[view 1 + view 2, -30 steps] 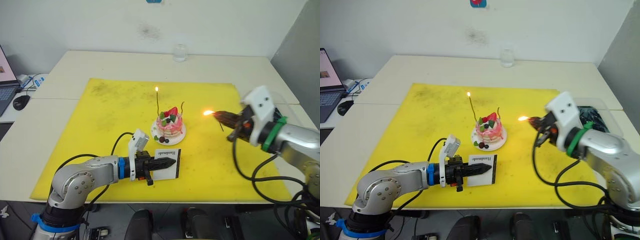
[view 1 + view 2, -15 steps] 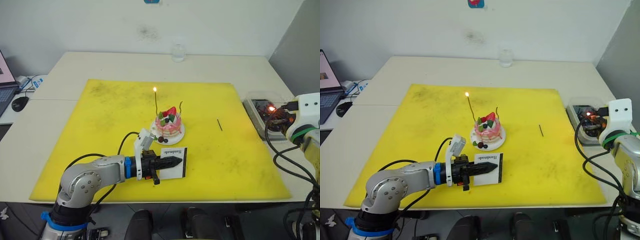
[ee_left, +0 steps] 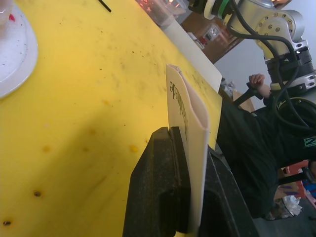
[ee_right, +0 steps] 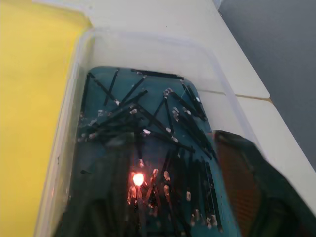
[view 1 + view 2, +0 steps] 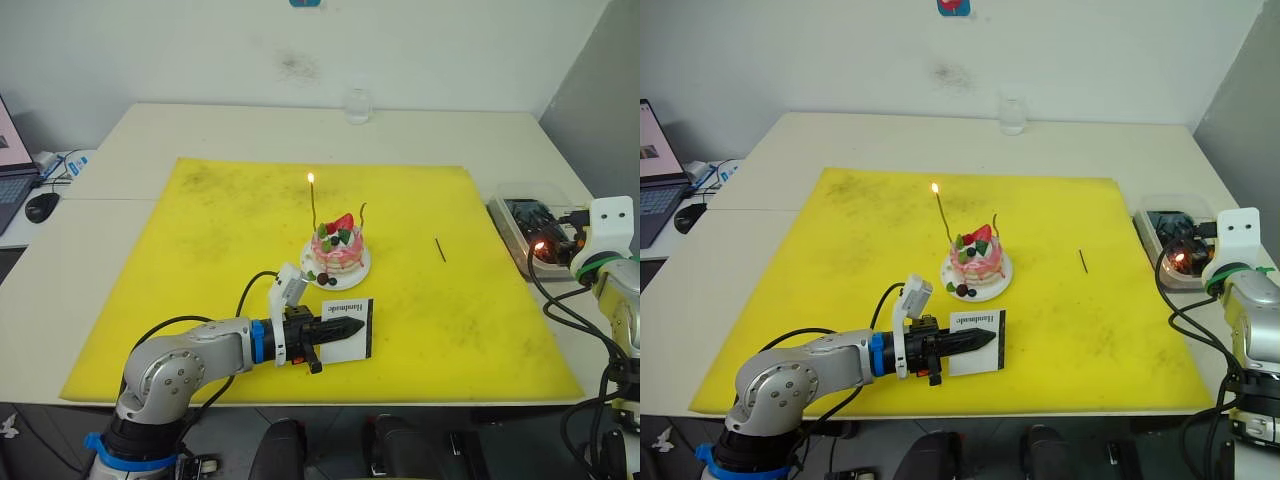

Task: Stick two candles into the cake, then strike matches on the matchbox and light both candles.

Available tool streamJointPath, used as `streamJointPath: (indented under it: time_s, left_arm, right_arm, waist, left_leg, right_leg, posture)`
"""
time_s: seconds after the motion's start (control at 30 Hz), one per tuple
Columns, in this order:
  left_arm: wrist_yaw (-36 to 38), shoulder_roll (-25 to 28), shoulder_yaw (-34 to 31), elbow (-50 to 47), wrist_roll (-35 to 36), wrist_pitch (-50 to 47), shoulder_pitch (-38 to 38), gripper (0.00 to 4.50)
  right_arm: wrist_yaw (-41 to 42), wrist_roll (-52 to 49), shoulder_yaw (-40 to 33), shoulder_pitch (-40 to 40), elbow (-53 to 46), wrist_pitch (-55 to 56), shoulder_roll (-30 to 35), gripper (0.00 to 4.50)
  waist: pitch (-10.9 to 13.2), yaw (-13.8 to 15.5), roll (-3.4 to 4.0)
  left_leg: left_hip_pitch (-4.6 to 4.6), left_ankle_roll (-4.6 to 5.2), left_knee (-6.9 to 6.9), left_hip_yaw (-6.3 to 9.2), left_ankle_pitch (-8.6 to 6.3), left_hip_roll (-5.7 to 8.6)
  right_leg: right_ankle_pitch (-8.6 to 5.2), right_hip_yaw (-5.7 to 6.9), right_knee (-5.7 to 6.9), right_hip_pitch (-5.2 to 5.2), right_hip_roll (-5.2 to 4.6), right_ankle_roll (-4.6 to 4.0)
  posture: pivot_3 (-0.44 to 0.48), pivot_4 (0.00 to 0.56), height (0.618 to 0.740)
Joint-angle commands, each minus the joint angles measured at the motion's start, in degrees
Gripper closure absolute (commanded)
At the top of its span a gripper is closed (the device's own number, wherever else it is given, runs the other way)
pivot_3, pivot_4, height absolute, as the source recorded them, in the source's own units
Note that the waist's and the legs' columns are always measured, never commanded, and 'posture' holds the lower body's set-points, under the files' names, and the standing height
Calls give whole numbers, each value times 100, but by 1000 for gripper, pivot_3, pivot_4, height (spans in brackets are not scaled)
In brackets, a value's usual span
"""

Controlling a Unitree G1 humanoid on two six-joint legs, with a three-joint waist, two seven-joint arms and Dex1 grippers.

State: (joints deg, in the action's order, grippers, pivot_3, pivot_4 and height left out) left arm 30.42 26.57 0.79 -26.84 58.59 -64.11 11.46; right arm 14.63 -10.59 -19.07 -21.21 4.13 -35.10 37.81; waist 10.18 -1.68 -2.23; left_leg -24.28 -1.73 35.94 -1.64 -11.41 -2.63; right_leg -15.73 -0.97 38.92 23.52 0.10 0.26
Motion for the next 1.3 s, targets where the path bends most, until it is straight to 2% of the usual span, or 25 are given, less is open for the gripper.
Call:
streamJointPath:
  time_s: [0.03, 0.1, 0.27, 0.37, 0.5, 0.7, 0.93, 1.3]
  left_arm:
    - [-4, -16, -31, -222, 58, 126, 29, 4500]
    - [-4, -5, -41, -222, 59, 135, 26, 4500]
    - [58, 103, -86, -220, 55, 167, -21, 4500]
    - [97, 174, -119, -204, 58, 178, -20, 4500]
    - [109, 219, -136, -181, 77, 180, 11, 4500]
    - [81, 255, -170, -225, 128, 165, -10, 4500]
    - [48, 238, -159, -266, 160, 138, -26, 4500]
    - [-15, 293, -187, -313, 246, 98, -44, 4500]
  right_arm:
    - [-8, -65, -304, 128, -639, 205, 50, 583]
    - [22, -113, -375, 280, -1051, 155, 66, 30]
    - [219, -630, -458, 732, -2744, -401, -44, 30]
    - [498, -1057, -258, 1049, -3597, -657, -129, 30]
    - [730, -1275, 85, 1488, -3967, -498, -413, 30]
    - [797, -862, 660, 1892, -3459, 426, -907, 30]
    - [493, -213, 1345, 1405, -2281, 976, -1389, 30]
    - [131, 284, 1556, 659, -941, 1454, -1829, 30]
  waist:
    - [0, 3, 0]
    - [0, 6, 2]
    - [0, -1, 6]
    - [0, 1, 6]
    - [0, 6, 5]
    - [0, 1, 5]
    - [0, -4, 6]
    - [0, 4, 6]
  left_leg:
    - [-1, 0, 0, 0, 0, 0]
    - [-2, 0, -1, 1, 0, 0]
    - [0, -1, 0, 4, 0, -5]
    - [7, -1, -1, 9, 0, -8]
    - [14, -1, 0, 9, 0, -6]
    - [16, 0, 2, 3, 0, 0]
    - [23, 0, 1, 5, 0, -5]
    - [22, 0, 1, 2, 0, -2]
  right_leg:
    - [0, 0, -1, 0, 0, 0]
    - [0, 0, -1, 0, -1, 1]
    - [-1, 1, 1, 0, -1, 1]
    - [-1, 5, 3, -5, -3, 1]
    - [-1, 6, 0, -15, -5, 1]
    - [-1, 2, -3, -17, -12, 1]
    - [-1, 2, 3, -18, -11, 0]
    - [0, 0, 2, -19, -8, 0]
  posture:
    - [0, 150, 740]
    - [0, 150, 740]
    - [0, 150, 740]
    - [0, 150, 740]
    - [0, 150, 740]
    - [0, 150, 740]
    - [0, 150, 740]
    - [0, 150, 740]
